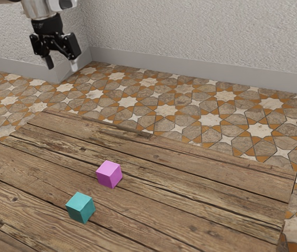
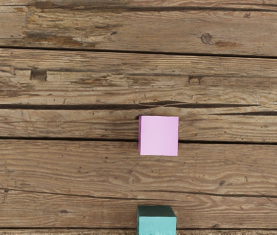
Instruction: Pick up the blue block with one arm, and put the blue block on the pink block with one arm
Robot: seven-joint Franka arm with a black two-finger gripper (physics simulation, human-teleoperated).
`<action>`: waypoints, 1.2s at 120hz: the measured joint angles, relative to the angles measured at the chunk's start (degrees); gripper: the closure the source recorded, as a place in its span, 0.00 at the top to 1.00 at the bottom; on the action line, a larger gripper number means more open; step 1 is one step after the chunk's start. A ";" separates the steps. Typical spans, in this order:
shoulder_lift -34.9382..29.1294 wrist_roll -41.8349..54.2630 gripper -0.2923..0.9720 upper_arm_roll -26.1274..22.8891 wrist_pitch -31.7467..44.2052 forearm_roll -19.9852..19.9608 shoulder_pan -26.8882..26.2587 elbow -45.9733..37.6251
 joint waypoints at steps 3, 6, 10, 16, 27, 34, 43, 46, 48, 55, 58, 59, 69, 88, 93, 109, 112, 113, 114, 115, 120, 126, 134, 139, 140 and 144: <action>0.00 0.08 0.77 0.00 -0.14 -0.01 0.06 -0.01; 0.00 0.16 0.77 0.00 -0.26 -0.03 0.10 0.00; 0.00 0.26 0.77 0.00 -0.40 -0.04 0.13 -0.02; 0.00 0.40 0.77 0.00 -0.57 -0.05 0.13 0.00; -2.53 0.70 0.77 -0.79 -1.60 0.39 0.65 5.67; -5.18 1.13 0.77 -3.05 -2.60 2.01 2.11 9.56; -5.83 1.68 0.77 -6.03 -4.66 4.87 3.70 10.92; -5.70 1.87 0.77 -6.31 -5.41 5.14 3.40 10.99; -5.64 1.98 0.77 -6.46 -5.84 5.28 3.14 10.83; -5.18 2.34 0.77 -6.61 -7.00 5.74 1.78 9.62; -5.13 2.48 0.77 -6.67 -7.20 5.91 1.21 8.62; -5.22 2.52 0.77 -6.71 -7.11 5.95 1.06 7.79; -9.39 2.91 0.77 -6.85 -4.50 6.27 -0.41 -4.43; -19.97 3.52 0.77 -7.12 7.32 6.32 2.00 -32.28; -19.63 3.65 0.77 -7.17 10.30 6.30 2.10 -35.33; -16.31 4.00 0.77 -7.20 19.13 5.98 2.28 -41.83; -15.65 4.06 0.77 -7.20 20.68 5.72 2.46 -42.81; -15.47 4.07 0.77 -7.20 21.18 5.61 2.52 -43.14; -15.32 4.09 0.77 -7.20 21.69 5.48 2.58 -43.50; -15.18 4.11 0.77 -7.22 22.19 5.35 2.68 -43.84; -14.41 4.19 0.77 -7.26 24.49 4.78 3.14 -44.98; -13.78 4.29 0.77 -7.28 27.20 4.06 3.30 -46.42; -13.70 4.40 0.77 -7.24 30.64 3.44 2.99 -49.30; -13.61 4.46 0.77 -7.22 32.86 3.15 2.81 -51.41; -13.56 4.48 0.77 -7.22 33.29 3.10 2.77 -51.78; -13.39 4.52 0.77 -7.21 34.91 2.93 2.56 -52.98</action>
